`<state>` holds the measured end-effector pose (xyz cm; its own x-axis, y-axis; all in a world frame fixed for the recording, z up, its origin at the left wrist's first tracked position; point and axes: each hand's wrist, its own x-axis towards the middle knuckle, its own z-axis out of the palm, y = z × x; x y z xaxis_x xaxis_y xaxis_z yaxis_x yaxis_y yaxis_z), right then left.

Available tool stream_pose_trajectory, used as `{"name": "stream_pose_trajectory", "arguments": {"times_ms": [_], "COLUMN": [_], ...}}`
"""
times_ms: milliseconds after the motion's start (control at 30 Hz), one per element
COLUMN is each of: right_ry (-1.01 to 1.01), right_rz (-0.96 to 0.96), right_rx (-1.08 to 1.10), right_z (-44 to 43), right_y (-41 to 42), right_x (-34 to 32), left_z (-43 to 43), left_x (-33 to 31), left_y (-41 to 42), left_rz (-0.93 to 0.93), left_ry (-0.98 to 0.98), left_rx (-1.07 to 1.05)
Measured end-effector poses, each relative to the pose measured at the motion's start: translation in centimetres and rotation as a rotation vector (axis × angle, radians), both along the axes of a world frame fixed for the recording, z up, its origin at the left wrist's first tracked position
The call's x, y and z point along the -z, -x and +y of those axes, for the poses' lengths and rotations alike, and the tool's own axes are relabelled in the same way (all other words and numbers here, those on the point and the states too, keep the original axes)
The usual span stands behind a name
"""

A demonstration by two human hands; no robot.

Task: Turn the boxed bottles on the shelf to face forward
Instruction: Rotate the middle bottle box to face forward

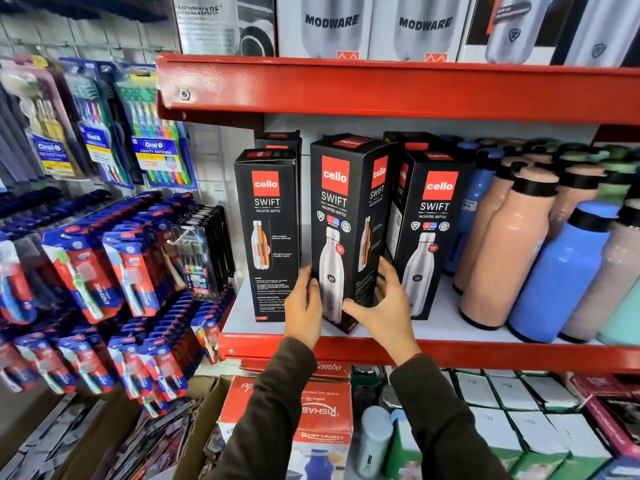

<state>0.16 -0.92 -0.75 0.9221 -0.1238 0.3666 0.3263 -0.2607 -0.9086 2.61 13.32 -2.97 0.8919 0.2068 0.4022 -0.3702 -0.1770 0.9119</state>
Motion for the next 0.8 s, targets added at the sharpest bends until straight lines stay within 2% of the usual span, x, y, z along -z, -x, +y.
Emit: {"name": "stream_pose_trajectory", "arguments": {"times_ms": [200,500,800], "right_ry": [-0.027,0.102,0.104], "right_rz": [-0.028,-0.048,-0.009], "right_rx": [-0.064,-0.024,0.016], "right_z": [-0.3,-0.2,0.4], "right_y": [-0.7,-2.0,-2.8], "right_x": [0.2,1.4,2.5], "left_z": [0.7,-0.7,-1.0], "left_x": [0.7,1.6,1.8], "left_y": [-0.5,-0.5,-0.8], "left_rz": [-0.004,-0.018,-0.032], "left_ry": [0.014,0.015,-0.040], "left_rx": [0.006,-0.054,-0.097]}}
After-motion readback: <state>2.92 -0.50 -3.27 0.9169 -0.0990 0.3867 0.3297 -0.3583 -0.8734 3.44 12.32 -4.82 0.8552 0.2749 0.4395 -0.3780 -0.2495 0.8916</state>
